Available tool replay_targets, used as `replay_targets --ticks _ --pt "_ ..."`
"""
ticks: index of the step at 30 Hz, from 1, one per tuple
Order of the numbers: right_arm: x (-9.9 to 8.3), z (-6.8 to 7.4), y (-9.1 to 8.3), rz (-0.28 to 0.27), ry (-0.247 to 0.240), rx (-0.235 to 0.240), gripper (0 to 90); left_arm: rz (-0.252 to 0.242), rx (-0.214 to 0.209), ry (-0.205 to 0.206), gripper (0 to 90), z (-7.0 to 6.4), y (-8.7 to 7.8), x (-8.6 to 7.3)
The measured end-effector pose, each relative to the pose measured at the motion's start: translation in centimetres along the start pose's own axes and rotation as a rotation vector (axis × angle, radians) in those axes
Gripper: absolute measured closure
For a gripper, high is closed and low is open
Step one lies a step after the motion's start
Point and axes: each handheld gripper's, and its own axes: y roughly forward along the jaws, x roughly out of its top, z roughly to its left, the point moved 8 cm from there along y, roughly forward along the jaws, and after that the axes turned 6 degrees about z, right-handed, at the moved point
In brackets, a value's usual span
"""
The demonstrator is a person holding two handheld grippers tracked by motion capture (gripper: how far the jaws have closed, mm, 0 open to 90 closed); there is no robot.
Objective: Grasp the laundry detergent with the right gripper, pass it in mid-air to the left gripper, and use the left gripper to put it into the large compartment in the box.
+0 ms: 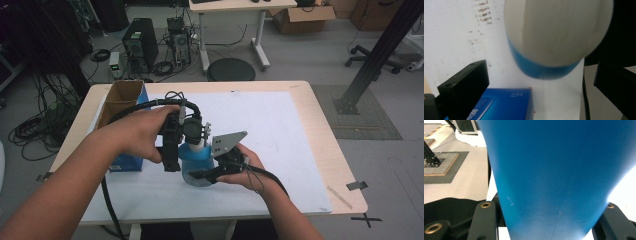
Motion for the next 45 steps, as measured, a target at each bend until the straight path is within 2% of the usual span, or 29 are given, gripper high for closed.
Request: replay_targets --ticks 11,19,30,32,45 --pt "0.4 0.1 1.5 0.012 -0.011 -0.006 45.0 -0.014 -0.004 0.009 0.4 -0.2 0.4 0.4" --pt "1.2 0.2 1.8 -0.006 -0.018 -0.008 44.9 -0.013 -0.009 0.011 0.4 -0.5 0.5 0.8" --pt "1.4 0.1 1.6 -0.004 -0.026 -0.013 45.0 -0.015 0.004 0.017 1.7 -0.6 0.5 1.0" --pt "1.5 0.2 1.6 -0.011 -0.014 -0.014 44.9 -0.014 0.008 0.021 2.5 -0.6 0.5 1.0" --pt "1.8 0.2 1.6 -0.020 -0.022 -0.011 44.9 -0.021 0.009 0.016 12.7 -0.6 0.5 1.1"
